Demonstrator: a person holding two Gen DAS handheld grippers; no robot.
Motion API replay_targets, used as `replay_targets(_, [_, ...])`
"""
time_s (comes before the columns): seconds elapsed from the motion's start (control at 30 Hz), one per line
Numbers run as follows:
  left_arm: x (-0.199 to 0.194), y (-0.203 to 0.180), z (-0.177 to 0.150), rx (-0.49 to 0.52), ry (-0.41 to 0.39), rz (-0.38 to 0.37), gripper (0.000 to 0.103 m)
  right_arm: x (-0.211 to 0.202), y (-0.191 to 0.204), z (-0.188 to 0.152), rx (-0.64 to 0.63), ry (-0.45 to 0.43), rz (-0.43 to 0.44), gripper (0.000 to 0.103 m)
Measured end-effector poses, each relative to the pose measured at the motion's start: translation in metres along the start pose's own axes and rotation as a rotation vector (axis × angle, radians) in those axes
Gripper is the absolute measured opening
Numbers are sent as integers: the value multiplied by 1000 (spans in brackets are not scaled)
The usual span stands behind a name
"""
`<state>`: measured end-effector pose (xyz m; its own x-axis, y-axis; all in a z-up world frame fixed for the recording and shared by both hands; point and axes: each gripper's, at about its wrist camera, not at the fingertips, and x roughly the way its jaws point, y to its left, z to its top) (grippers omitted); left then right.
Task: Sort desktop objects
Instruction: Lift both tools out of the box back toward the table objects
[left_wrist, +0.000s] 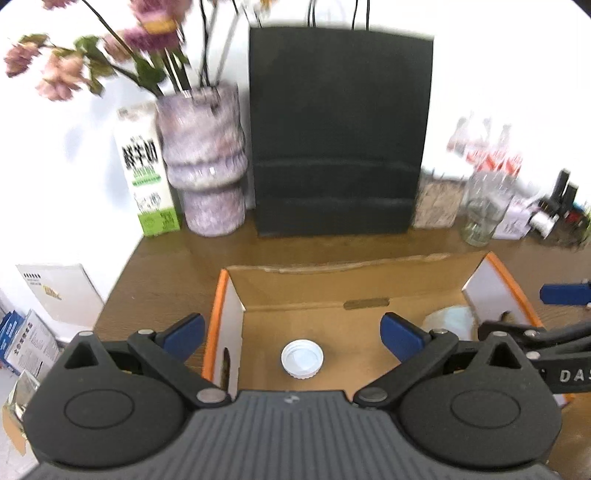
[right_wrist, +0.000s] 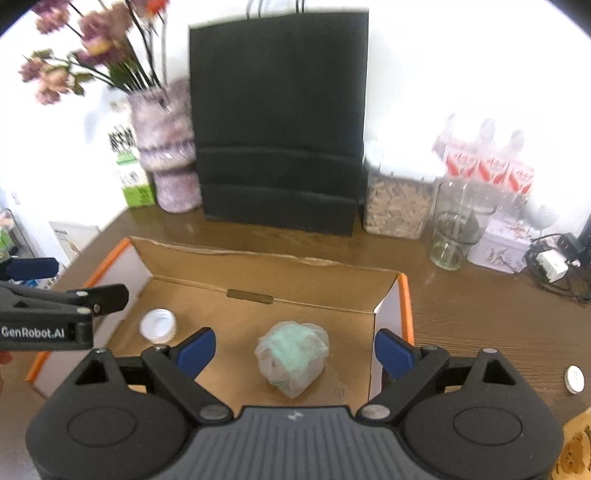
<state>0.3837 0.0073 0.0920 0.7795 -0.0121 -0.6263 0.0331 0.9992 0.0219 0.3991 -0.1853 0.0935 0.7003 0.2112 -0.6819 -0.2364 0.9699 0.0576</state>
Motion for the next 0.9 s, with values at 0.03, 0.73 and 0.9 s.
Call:
replay_targets(0.03, [-9,2,-1,-9,-19,-7,103,-12,1,-3,8,-14,16,93])
replay_targets(0.73, [-177,16,-121,48,-319,-20,103,-174,20,-135,-86,-256,23,103])
replay_targets(0.9, [-191,20,-159,45,-340,4,103,-186,34,-180,-121,-267,-2,103])
